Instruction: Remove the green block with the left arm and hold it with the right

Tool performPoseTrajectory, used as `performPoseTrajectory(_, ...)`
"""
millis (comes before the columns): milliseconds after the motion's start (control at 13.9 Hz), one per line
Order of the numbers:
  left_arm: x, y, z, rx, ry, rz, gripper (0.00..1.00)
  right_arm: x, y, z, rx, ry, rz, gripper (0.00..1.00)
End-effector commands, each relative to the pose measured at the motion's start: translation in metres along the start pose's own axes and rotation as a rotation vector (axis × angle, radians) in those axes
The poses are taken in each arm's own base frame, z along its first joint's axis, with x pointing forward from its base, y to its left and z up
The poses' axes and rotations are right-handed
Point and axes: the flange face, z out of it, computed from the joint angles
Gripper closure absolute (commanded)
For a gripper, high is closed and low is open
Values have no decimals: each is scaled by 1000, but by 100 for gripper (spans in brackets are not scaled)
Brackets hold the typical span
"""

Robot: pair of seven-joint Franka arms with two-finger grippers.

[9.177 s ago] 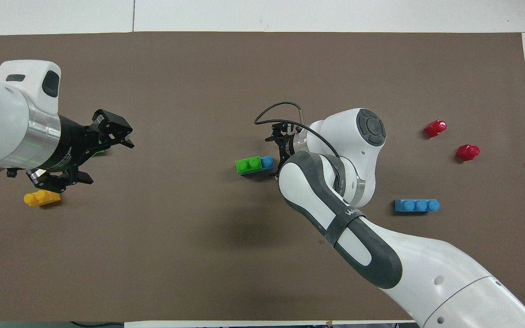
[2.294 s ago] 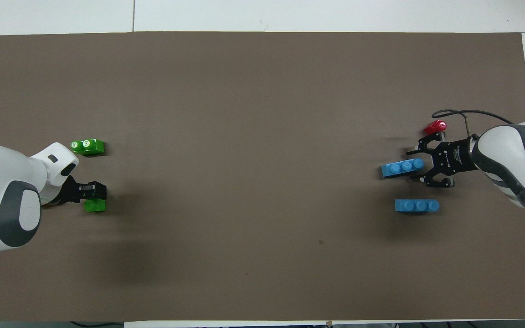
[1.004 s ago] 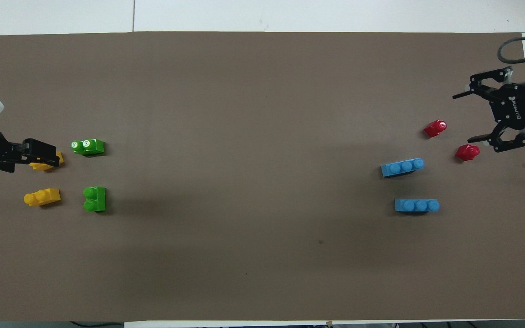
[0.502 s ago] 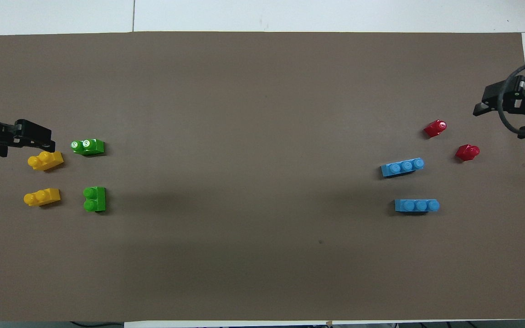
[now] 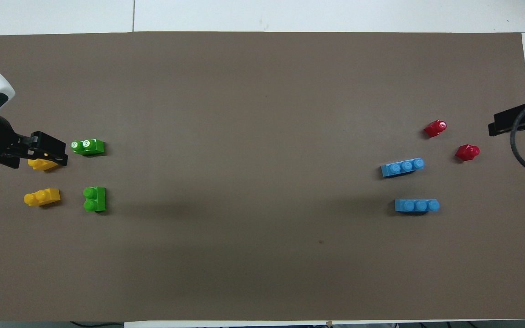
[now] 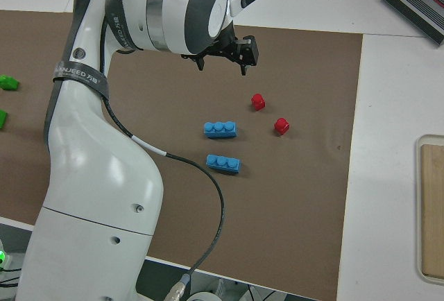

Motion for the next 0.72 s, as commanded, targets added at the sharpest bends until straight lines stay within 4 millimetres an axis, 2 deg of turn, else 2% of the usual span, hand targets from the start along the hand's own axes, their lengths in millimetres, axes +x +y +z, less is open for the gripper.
performPoseTrajectory(0, -12, 8, 12, 22, 45, -47, 0, -5, 2, -3, -37, -11, -20, 0)
performPoseTrajectory(143, -10, 13, 14, 22, 62, -52, 0, -5, 2, -3, -37, -14, -20, 0)
performPoseTrajectory(287, -2, 6, 10, 17, 105, -63, 0, -5, 1, -3, -36, -11, -22, 0)
performPoseTrajectory(430, 0, 5, 7, 19, 97, -63, 0, -6, -1, -4, -36, -11, -24, 0)
performPoseTrajectory(645, 5, 4, 13, 25, 59, -59, 0, -6, 0, -4, -37, -10, -27, 0)
